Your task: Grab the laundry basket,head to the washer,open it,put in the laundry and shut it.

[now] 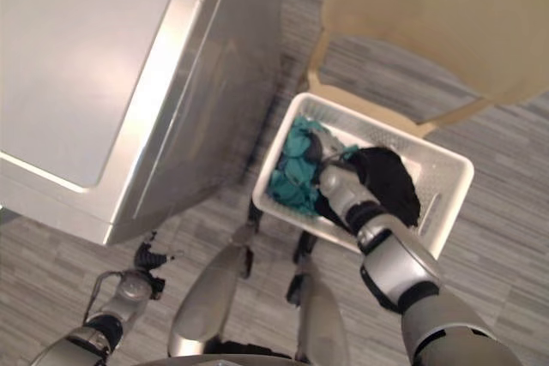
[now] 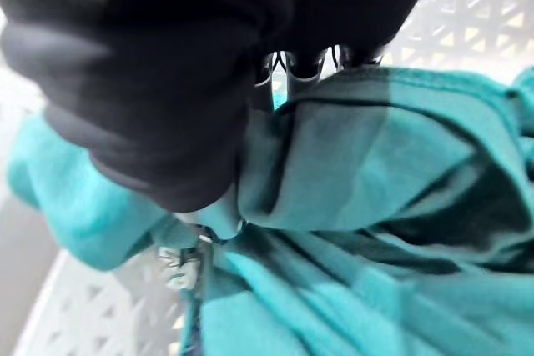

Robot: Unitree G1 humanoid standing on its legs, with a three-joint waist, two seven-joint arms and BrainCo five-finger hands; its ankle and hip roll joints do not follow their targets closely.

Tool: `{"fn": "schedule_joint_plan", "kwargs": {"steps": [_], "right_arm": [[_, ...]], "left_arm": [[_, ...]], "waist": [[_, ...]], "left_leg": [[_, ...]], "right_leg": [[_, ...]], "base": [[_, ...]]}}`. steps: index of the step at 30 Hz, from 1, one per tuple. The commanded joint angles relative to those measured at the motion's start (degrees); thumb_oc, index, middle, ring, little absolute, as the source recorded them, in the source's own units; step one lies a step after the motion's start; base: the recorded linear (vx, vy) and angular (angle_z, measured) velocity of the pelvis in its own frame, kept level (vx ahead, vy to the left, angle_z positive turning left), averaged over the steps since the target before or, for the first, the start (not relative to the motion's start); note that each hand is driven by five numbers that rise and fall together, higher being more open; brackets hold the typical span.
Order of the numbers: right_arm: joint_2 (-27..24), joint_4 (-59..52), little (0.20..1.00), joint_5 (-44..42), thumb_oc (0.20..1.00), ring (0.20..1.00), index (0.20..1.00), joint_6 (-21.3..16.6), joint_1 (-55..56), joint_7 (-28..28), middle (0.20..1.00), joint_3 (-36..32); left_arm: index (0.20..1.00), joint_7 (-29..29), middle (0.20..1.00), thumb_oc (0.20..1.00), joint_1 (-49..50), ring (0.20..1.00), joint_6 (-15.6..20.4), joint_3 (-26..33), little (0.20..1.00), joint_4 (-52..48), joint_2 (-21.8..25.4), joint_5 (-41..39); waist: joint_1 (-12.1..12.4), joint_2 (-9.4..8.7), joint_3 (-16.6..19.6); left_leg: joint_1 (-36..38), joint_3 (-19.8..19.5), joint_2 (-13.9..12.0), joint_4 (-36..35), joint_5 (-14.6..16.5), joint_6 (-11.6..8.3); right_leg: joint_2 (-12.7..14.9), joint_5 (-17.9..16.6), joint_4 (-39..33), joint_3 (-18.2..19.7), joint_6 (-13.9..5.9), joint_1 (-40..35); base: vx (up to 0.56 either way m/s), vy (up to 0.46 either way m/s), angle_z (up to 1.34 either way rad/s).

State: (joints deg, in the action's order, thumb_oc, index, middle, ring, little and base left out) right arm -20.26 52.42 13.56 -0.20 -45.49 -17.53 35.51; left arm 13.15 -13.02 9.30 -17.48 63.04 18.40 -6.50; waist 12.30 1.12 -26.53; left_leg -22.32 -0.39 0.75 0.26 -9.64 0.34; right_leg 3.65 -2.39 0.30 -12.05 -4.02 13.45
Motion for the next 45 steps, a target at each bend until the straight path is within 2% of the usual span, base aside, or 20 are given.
{"fn": "schedule_joint_plan", "kwargs": {"steps": [1,9,13,16,20,22,24,25,27,28,31,32,33,35,37,38,40,41,42,45], "right_arm": [[0.5,-5.8,0.200,-5.0,0.200,0.200,0.200,-3.0,4.5,0.0,0.200,-2.5],[-0.2,-29.9,0.200,-22.4,0.200,0.200,0.200,-8.3,23.5,8.2,0.200,-16.4],[-2.3,-38.9,0.200,-25.6,0.200,0.200,0.200,-9.1,29.0,12.6,0.200,-19.5],[-3.1,-42.1,0.200,-26.5,0.200,0.200,0.200,-9.5,30.8,14.2,0.200,-20.3],[-4.2,-48.1,0.200,-27.9,0.200,0.200,0.200,-11.4,33.2,15.4,0.200,-22.5],[-4.1,-51.2,0.200,-26.8,0.200,0.200,0.200,-12.0,34.8,15.0,0.200,-24.4],[-4.1,-52.1,0.200,-25.9,0.200,0.200,0.200,-12.2,34.7,14.2,0.200,-25.0],[-3.4,-51.8,0.200,-26.4,0.200,0.200,0.200,-12.3,33.5,13.4,0.200,-24.9],[-3.1,-52.1,0.200,-27.0,0.200,0.200,0.200,-12.2,33.2,12.4,0.200,-25.6],[-3.4,-52.2,0.200,-27.3,0.200,0.200,0.200,-12.3,32.9,12.1,0.200,-26.0],[-3.9,-52.7,0.200,-27.4,0.200,0.200,0.200,-12.3,32.7,11.5,0.200,-26.4],[-4.4,-53.8,0.200,-27.5,0.200,0.200,0.200,-12.1,32.5,11.1,0.200,-26.7],[-4.4,-53.8,0.200,-27.5,0.200,0.200,0.200,-12.1,32.5,11.1,0.200,-26.7],[-4.6,-56.2,0.200,-28.4,0.200,0.200,0.200,-12.5,31.7,11.1,0.200,-26.5],[-4.6,-57.7,0.200,-29.0,0.200,0.200,0.200,-12.9,31.3,11.4,0.200,-26.1],[-4.6,-57.7,0.200,-29.0,0.200,0.200,0.200,-12.9,31.3,11.4,0.200,-26.2],[-4.6,-59.0,0.200,-29.7,0.200,0.200,0.200,-13.6,30.4,11.8,0.200,-25.2],[-4.9,-60.4,0.200,-29.4,0.200,0.200,0.200,-13.6,29.6,12.1,0.200,-24.6],[-4.8,-61.1,0.200,-29.6,0.200,0.200,0.200,-13.5,29.2,12.1,0.200,-24.4],[-4.6,-62.1,0.200,-30.4,0.200,0.200,0.200,-13.7,28.1,12.4,0.200,-23.1]], "left_arm": [[1.000,0.3,1.000,1.000,2.5,1.000,-0.7,0.6,1.000,1.5,0.3,-0.7],[1.000,-2.1,1.000,1.000,9.2,1.000,-2.6,7.2,1.000,1.2,-0.7,-0.4],[1.000,-3.5,1.000,1.000,11.6,1.000,-3.5,9.2,1.000,1.9,-0.4,0.5],[1.000,-3.8,1.000,1.000,12.2,1.000,-3.5,9.3,1.000,1.3,-0.2,0.6],[1.000,-4.1,1.000,1.000,12.2,1.000,-3.2,9.2,1.000,-2.3,1.3,0.9],[1.000,-4.3,1.000,1.000,12.8,1.000,-2.8,9.2,1.000,-6.6,1.8,0.6],[1.000,-4.4,1.000,1.000,13.2,1.000,-2.3,9.2,1.000,-9.1,2.0,0.0],[1.000,-4.3,1.000,1.000,13.7,1.000,-1.6,9.1,1.000,-13.4,1.9,-1.5],[1.000,-4.1,1.000,1.000,15.0,1.000,-1.3,9.0,1.000,-19.4,2.0,-3.0],[1.000,-4.3,1.000,1.000,16.0,1.000,-1.2,8.8,1.000,-22.9,2.0,-3.1],[1.000,-4.4,1.000,1.000,16.8,1.000,-1.0,8.2,1.000,-28.2,2.4,-2.6],[1.000,-5.2,1.000,1.000,16.4,1.000,-0.3,7.3,1.000,-33.1,2.9,-2.6],[1.000,-5.3,1.000,1.000,16.5,1.000,-0.3,7.3,1.000,-33.2,2.9,-2.6],[1.000,-5.5,1.000,1.000,15.4,1.000,0.9,6.0,1.000,-41.5,4.9,-0.6],[1.000,-5.3,1.000,1.000,14.1,1.000,1.9,4.9,1.000,-45.8,5.8,0.3],[1.000,-5.3,1.000,1.000,14.1,1.000,1.9,4.9,1.000,-45.9,5.8,0.3],[1.000,-5.0,1.000,1.000,12.1,1.000,2.7,3.0,1.000,-49.0,6.2,1.1],[1.000,-5.3,1.000,1.000,9.9,1.000,3.0,0.5,1.000,-50.6,6.7,2.9],[1.000,-5.6,1.000,1.000,8.9,1.000,3.2,-1.0,1.000,-51.6,6.6,3.2],[1.000,-5.7,1.000,1.000,7.9,1.000,3.2,-2.9,1.000,-52.5,5.9,3.4]], "waist": [[-0.1,-1.87,4.6],[-4.4,-4.15,10.8],[-6.1,-4.49,13.7],[-6.6,-4.34,14.1],[-7.2,-3.39,13.8],[-6.2,-3.76,15.7],[-5.5,-4.00,16.4],[-4.1,-4.03,16.6],[-2.9,-3.44,16.4],[-2.5,-2.93,16.2],[-2.6,-2.32,15.4],[-3.1,-2.61,14.7],[-3.2,-2.63,14.7],[-4.3,-3.92,14.9],[-5.0,-4.90,15.4],[-5.1,-4.86,15.5],[-6.2,-5.63,16.5],[-7.6,-5.46,18.1],[-8.3,-5.13,19.0],[-9.3,-4.69,20.3]], "left_leg": [[0.1,-0.5,0.4,-1.9,3.0,-3.20],[9.1,1.7,0.7,-2.0,6.6,-1.28],[13.3,2.9,0.7,-2.6,7.7,-0.66],[14.8,3.4,0.3,-3.1,7.5,-0.54],[13.4,2.3,-0.6,-2.1,5.6,-0.20],[11.5,1.3,0.0,-1.6,4.3,-0.27],[9.9,0.9,0.2,-1.2,3.6,-0.48],[7.6,0.2,0.2,-0.8,1.8,-1.61],[5.3,-0.7,0.0,-1.1,-0.9,-3.26],[4.6,-1.3,-0.1,-1.9,-1.9,-4.12],[3.8,-1.7,0.3,-3.4,-1.3,-5.19],[4.0,-0.7,0.6,-2.3,1.1,-4.91],[4.0,-0.8,0.7,-2.2,1.2,-4.90],[6.1,-1.0,0.6,4.2,4.6,-3.53],[8.2,-1.1,0.3,6.9,7.6,-3.28],[8.0,-1.2,0.3,6.9,7.5,-3.29],[11.1,-0.9,-0.8,7.8,10.1,-3.43],[15.5,0.2,-2.5,5.3,11.2,-3.71],[16.3,0.9,-3.1,3.0,10.3,-3.71],[18.3,0.8,-3.0,-2.1,9.4,-3.99]], "right_leg": [[3.1,2.3,3.2,2.9,-2.24,3.6],[3.7,2.3,2.4,4.0,-3.37,-3.9],[3.7,2.1,2.2,5.1,-4.00,-6.3],[3.5,2.2,4.1,5.9,-4.12,-6.3],[-1.1,7.9,16.8,10.5,-2.80,-6.8],[-4.8,10.3,21.1,14.4,-1.81,-10.2],[-6.2,11.5,19.2,16.0,-1.15,-12.5],[-7.4,14.9,14.9,16.7,1.31,-14.6],[-9.2,15.7,10.1,17.4,3.08,-15.7],[-10.1,15.4,8.5,17.1,3.58,-15.5],[-10.2,14.3,7.6,15.2,3.75,-14.7],[-9.1,12.8,6.7,13.2,3.50,-14.1],[-9.1,12.8,6.6,13.2,3.49,-14.2],[-6.2,10.3,4.2,9.5,2.82,-13.3],[-4.5,9.6,3.4,7.6,2.44,-12.9],[-4.6,9.4,3.3,7.5,2.44,-12.8],[-3.2,8.8,2.7,5.6,2.06,-12.3],[-2.8,8.9,2.2,3.7,1.81,-12.2],[-2.9,8.7,1.8,2.8,1.61,-12.2],[-2.8,8.3,1.0,1.8,1.29,-12.8]], "base": [[0.10,-0.014,0.10],[0.10,0.048,-0.11],[0.08,0.070,-0.28],[-0.04,0.021,-0.30],[-0.19,-0.045,-0.04],[-0.20,-0.138,0.49],[-0.18,-0.163,0.42],[-0.34,-0.282,0.15],[-0.35,-0.278,0.07],[-0.22,-0.176,0.52],[-0.25,-0.114,0.74],[-0.30,-0.078,0.53],[-0.38,-0.052,0.60],[-0.29,-0.014,1.03],[-0.15,0.012,0.74],[-0.10,0.019,0.56],[-0.07,0.081,0.63],[-0.03,0.152,0.64],[0.03,0.160,0.78],[0.03,0.081,0.80]]}}
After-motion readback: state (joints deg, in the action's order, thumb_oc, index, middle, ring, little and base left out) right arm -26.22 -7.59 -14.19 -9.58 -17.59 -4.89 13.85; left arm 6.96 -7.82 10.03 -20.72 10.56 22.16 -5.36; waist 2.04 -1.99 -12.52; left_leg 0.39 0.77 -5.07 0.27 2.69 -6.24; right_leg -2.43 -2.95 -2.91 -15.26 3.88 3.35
